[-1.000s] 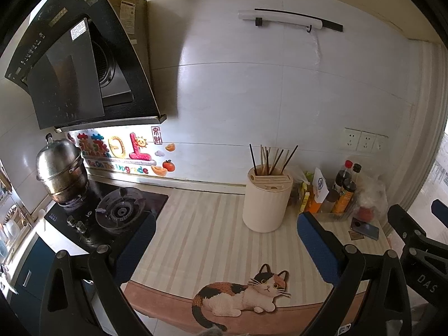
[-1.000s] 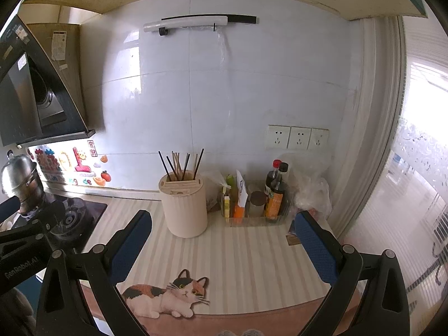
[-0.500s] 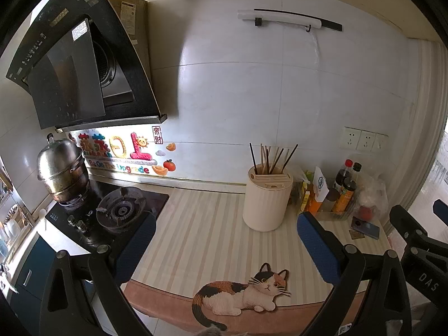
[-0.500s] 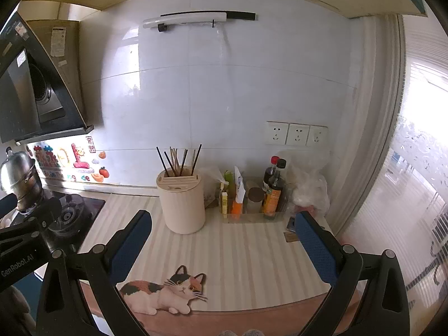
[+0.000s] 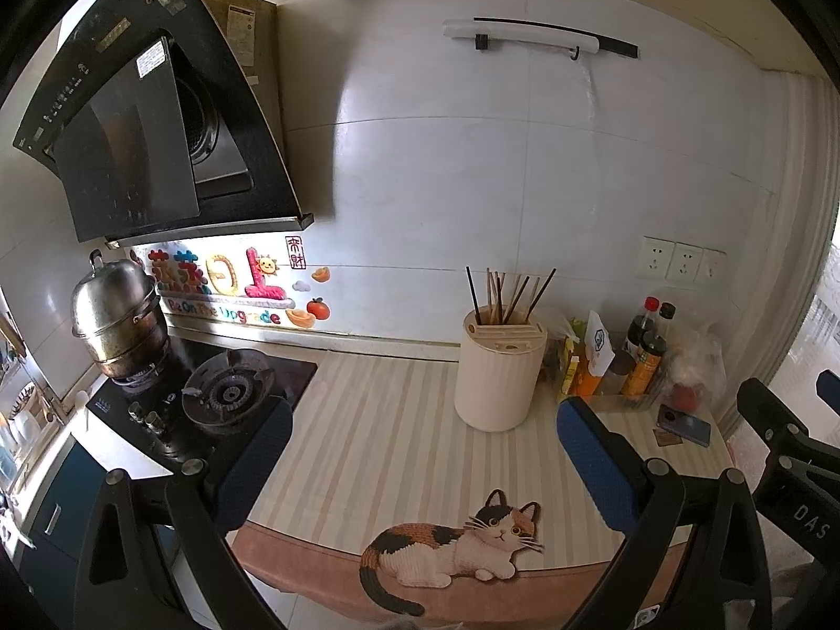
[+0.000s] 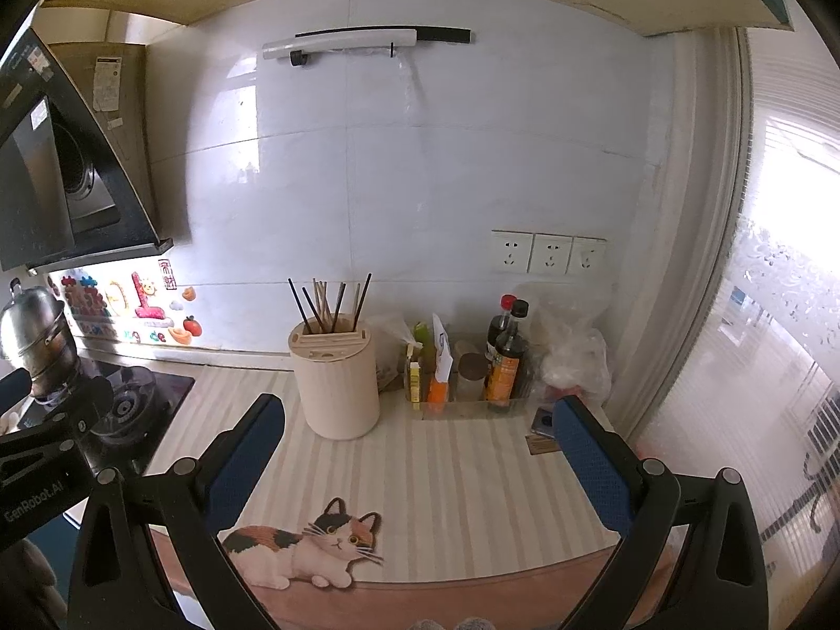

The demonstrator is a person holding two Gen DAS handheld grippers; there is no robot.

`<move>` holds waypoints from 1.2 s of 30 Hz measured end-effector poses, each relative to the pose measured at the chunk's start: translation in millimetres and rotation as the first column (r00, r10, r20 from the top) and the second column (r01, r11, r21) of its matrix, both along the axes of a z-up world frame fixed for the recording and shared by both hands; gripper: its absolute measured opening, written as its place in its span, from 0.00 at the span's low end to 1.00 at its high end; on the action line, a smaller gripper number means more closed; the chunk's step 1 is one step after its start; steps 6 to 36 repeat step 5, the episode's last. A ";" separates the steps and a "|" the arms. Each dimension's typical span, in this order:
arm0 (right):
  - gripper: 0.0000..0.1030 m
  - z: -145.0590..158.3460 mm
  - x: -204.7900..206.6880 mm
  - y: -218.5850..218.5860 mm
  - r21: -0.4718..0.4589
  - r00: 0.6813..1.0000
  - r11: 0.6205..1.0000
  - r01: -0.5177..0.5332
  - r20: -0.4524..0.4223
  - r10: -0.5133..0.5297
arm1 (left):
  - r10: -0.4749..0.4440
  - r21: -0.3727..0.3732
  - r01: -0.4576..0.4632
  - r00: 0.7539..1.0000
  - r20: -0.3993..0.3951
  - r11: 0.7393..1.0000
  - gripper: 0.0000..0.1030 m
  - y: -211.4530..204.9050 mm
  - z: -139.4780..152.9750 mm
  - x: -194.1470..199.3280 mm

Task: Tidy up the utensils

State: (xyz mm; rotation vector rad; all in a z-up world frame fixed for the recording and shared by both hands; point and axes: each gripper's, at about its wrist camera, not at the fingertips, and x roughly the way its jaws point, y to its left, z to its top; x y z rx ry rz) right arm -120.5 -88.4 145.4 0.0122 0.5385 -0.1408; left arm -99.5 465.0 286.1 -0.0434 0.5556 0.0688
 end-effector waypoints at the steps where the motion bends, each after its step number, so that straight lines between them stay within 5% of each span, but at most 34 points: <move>1: 1.00 0.2 -0.3 -0.2 0.000 1.000 1.000 0.000 0.000 0.000 | -0.001 0.000 0.001 1.000 -0.002 1.000 1.00 -1.1 -0.2 -0.6; 36: 1.00 1.3 -2.1 0.0 -0.001 1.000 1.000 0.001 0.002 -0.001 | -0.011 -0.011 0.011 1.000 0.000 1.000 1.00 -1.5 0.8 -3.4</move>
